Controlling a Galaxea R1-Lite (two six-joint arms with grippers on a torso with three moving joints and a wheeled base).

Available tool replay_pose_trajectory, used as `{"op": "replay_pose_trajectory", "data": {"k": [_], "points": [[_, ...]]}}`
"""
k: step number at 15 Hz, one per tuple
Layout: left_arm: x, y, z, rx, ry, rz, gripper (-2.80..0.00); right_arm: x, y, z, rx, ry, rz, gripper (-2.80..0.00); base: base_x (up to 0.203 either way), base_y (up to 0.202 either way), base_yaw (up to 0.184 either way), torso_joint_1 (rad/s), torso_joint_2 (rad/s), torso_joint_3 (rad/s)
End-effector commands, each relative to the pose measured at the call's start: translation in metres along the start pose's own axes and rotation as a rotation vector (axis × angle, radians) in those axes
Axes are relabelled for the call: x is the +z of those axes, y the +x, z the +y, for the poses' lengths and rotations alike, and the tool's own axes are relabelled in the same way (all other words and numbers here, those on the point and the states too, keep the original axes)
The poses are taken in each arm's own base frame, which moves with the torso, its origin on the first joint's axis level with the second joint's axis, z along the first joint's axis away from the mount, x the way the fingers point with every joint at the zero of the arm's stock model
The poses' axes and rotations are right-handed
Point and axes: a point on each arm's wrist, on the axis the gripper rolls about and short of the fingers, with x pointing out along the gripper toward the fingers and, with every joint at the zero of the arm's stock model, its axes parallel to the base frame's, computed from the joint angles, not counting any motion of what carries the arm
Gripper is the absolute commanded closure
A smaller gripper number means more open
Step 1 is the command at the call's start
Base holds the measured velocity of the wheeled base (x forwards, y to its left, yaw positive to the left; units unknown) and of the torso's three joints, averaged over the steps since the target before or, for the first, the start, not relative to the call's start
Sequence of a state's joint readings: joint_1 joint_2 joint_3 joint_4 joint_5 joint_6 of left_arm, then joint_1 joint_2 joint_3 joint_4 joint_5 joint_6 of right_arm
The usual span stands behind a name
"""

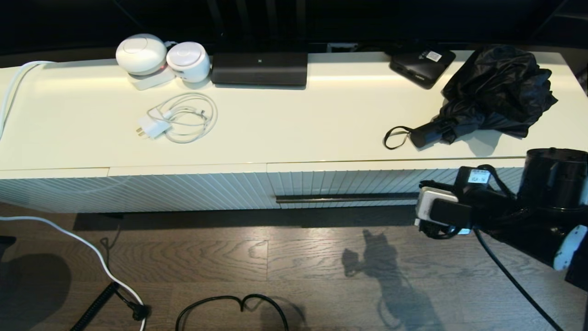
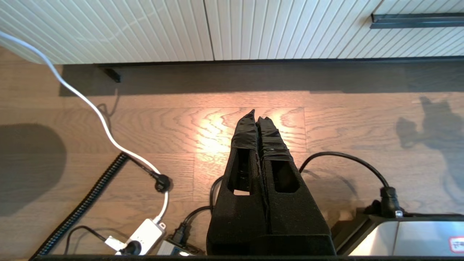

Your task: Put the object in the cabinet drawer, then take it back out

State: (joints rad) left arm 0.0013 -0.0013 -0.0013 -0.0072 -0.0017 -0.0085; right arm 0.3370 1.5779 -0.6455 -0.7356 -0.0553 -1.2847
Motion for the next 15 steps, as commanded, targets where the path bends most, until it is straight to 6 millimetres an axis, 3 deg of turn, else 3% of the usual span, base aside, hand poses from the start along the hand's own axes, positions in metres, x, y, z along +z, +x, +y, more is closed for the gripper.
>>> {"op": "replay_pose_trajectory", "data": {"k": [1, 6, 9, 12, 15], "points": [[0.000, 0.000, 0.000, 0.000, -0.001, 0.000, 0.00, 0.003, -0.041, -0.025, -0.070, 0.070, -0.013, 0.00, 0.000, 0.000, 0.000, 0.000, 0.00, 0.000], [0.000, 0.000, 0.000, 0.000, -0.001, -0.001, 0.00, -0.012, -0.135, -0.051, -0.205, 0.416, 0.113, 0.00, 0.000, 0.000, 0.000, 0.000, 0.00, 0.000], [0.000, 0.000, 0.000, 0.000, -0.001, -0.001, 0.00, -0.019, -0.200, -0.046, -0.387, 0.694, 0.153, 0.00, 0.000, 0.000, 0.000, 0.000, 0.00, 0.000], [0.000, 0.000, 0.000, 0.000, -0.001, -0.002, 0.00, -0.019, -0.266, -0.013, -0.602, 0.892, 0.155, 0.00, 0.000, 0.000, 0.000, 0.000, 0.00, 0.000], [0.000, 0.000, 0.000, 0.000, -0.001, -0.002, 0.00, -0.021, -0.310, 0.041, -0.641, 1.070, 0.230, 0.00, 0.000, 0.000, 0.000, 0.000, 0.00, 0.000]]}}
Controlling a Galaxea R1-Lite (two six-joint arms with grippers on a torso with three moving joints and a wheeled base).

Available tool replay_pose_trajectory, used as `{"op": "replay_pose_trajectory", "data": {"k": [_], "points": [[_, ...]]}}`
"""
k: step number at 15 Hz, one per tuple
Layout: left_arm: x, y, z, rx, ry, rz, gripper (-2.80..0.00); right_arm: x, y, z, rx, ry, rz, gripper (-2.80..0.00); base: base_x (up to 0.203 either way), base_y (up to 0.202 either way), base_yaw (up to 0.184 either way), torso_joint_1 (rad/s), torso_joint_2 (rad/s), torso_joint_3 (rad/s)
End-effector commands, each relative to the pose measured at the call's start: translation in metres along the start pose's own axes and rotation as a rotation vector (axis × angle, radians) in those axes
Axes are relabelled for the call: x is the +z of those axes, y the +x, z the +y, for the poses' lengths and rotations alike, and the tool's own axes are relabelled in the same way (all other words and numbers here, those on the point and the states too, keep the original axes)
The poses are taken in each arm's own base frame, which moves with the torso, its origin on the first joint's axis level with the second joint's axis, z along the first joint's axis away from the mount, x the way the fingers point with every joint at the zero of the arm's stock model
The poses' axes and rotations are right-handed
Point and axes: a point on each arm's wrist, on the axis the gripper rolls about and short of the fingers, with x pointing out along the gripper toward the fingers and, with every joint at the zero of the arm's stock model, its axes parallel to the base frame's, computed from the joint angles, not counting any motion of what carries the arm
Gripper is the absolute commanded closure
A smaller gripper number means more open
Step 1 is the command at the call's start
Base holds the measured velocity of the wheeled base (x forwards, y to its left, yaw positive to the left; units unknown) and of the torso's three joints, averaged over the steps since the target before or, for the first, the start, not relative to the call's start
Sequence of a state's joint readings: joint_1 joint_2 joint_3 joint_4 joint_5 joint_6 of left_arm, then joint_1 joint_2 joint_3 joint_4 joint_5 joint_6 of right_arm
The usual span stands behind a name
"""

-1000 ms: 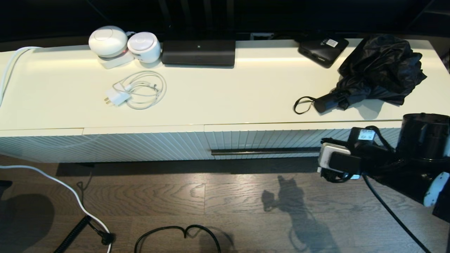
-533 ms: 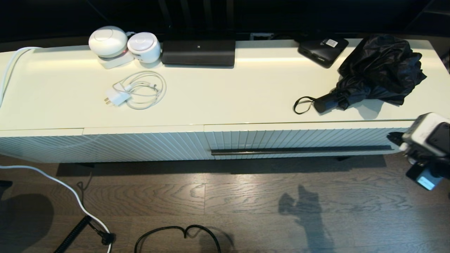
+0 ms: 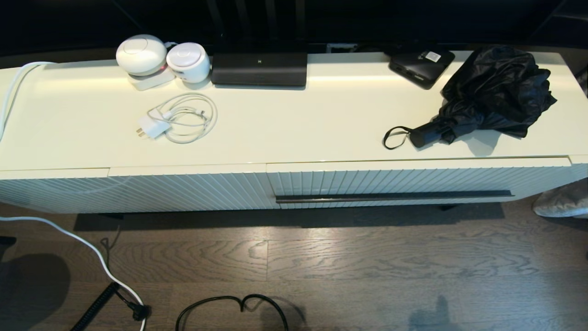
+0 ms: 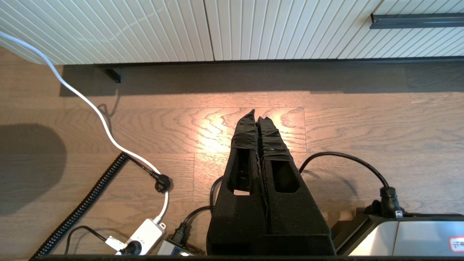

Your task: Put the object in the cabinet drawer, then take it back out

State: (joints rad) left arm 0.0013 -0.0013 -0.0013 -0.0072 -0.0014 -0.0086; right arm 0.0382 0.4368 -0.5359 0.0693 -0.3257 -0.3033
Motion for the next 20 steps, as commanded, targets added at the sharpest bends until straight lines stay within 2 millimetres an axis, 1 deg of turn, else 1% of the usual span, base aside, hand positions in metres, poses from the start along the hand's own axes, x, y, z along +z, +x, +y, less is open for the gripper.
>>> {"op": "replay_pose_trajectory", "data": {"k": [1, 2, 3, 5, 7, 9, 10, 12, 16, 18, 20], "points": [[0.000, 0.000, 0.000, 0.000, 0.001, -0.002, 0.00, -0.042, -0.052, -0.004, -0.025, 0.094, 0.062, 0.00, 0.000, 0.000, 0.000, 0.000, 0.00, 0.000], [0.000, 0.000, 0.000, 0.000, -0.001, -0.002, 0.00, -0.056, -0.062, -0.003, -0.024, 0.126, 0.119, 0.00, 0.000, 0.000, 0.000, 0.000, 0.00, 0.000], [0.000, 0.000, 0.000, 0.000, -0.001, -0.001, 0.00, -0.064, -0.069, -0.002, -0.018, 0.155, 0.126, 0.00, 0.000, 0.000, 0.000, 0.000, 0.00, 0.000], [0.000, 0.000, 0.000, 0.000, -0.001, -0.001, 0.00, -0.080, -0.073, 0.004, 0.066, 0.167, 0.125, 0.00, 0.000, 0.000, 0.000, 0.000, 0.00, 0.000], [0.000, 0.000, 0.000, 0.000, 0.000, -0.001, 0.00, -0.097, -0.066, 0.013, 0.108, 0.153, 0.160, 0.00, 0.000, 0.000, 0.000, 0.000, 0.00, 0.000], [0.000, 0.000, 0.000, 0.000, -0.001, -0.001, 0.00, -0.110, -0.054, 0.021, 0.117, 0.160, 0.164, 0.00, 0.000, 0.000, 0.000, 0.000, 0.00, 0.000], [0.000, 0.000, 0.000, 0.000, 0.000, -0.002, 0.00, -0.115, -0.048, 0.024, 0.123, 0.166, 0.143, 0.00, 0.000, 0.000, 0.000, 0.000, 0.00, 0.000], [0.000, 0.000, 0.000, 0.000, -0.001, 0.001, 0.00, -0.118, -0.043, 0.029, 0.194, 0.180, 0.097, 0.00, 0.000, 0.000, 0.000, 0.000, 0.00, 0.000], [0.000, 0.000, 0.000, 0.000, -0.001, -0.002, 0.00, -0.132, -0.036, 0.037, 0.281, 0.182, 0.113, 0.00, 0.000, 0.000, 0.000, 0.000, 0.00, 0.000], [0.000, 0.000, 0.000, 0.000, -0.001, 0.000, 0.00, -0.138, -0.030, 0.041, 0.296, 0.201, 0.066, 0.00, 0.000, 0.000, 0.000, 0.000, 0.00, 0.000], [0.000, 0.000, 0.000, 0.000, -0.001, -0.002, 0.00, -0.138, -0.025, 0.044, 0.300, 0.232, -0.034, 0.00, 0.000, 0.000, 0.000, 0.000, 0.00, 0.000]]}}
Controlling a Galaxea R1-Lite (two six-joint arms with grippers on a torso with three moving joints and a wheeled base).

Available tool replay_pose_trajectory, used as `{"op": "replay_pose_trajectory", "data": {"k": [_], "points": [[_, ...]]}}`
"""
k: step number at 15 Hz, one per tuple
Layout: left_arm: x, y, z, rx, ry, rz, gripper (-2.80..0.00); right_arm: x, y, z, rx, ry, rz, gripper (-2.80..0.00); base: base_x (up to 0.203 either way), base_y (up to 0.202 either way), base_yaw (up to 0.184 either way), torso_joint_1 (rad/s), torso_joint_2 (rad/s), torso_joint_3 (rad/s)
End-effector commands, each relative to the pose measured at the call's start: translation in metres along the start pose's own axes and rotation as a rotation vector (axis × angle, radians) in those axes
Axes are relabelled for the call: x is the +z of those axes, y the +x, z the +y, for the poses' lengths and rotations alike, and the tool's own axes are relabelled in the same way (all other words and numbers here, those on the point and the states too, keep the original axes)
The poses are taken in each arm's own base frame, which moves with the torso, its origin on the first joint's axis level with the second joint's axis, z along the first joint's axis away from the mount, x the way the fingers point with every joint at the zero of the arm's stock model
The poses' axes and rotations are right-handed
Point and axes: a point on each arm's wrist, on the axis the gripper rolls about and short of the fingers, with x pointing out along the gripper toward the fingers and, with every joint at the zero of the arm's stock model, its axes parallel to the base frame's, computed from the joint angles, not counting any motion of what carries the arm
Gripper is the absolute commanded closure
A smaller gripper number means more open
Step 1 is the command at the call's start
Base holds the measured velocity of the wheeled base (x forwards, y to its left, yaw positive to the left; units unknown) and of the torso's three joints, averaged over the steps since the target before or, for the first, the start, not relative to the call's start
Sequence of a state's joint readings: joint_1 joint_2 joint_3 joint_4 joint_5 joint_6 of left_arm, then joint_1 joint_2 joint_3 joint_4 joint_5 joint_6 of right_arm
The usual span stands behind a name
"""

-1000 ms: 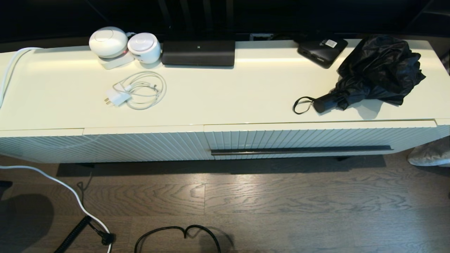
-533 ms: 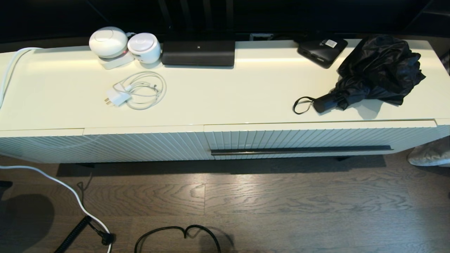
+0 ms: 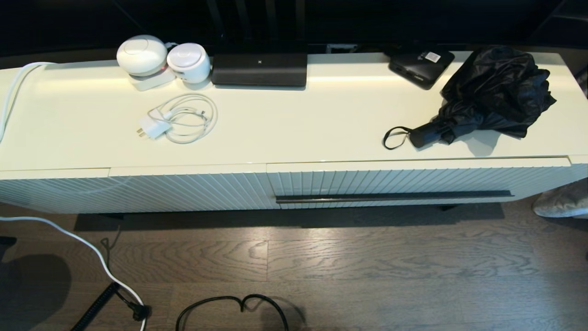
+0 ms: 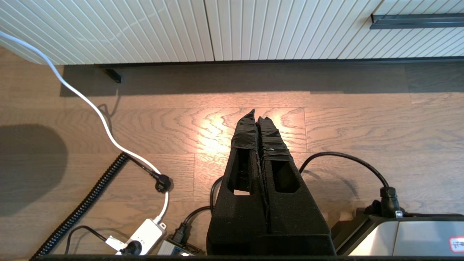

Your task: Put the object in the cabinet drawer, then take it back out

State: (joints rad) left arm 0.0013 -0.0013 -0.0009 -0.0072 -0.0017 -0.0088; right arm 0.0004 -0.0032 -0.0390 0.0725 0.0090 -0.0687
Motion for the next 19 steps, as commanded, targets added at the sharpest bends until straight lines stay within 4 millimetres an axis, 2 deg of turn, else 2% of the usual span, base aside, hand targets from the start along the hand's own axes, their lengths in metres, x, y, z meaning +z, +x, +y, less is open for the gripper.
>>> {"op": "replay_pose_trajectory", "data": {"k": [1, 19], "points": [[-0.0002, -0.0001, 0.0000, 0.000, 0.000, -0.001, 0.00, -0.0030, 0.0034, 0.0003, 0.004, 0.021, -0.035, 0.00, 0.000, 0.000, 0.000, 0.000, 0.00, 0.000], [-0.0002, -0.0001, 0.0000, 0.000, 0.000, -0.001, 0.00, -0.0031, 0.0035, 0.0001, -0.004, 0.101, -0.035, 0.00, 0.000, 0.000, 0.000, 0.000, 0.00, 0.000]]}}
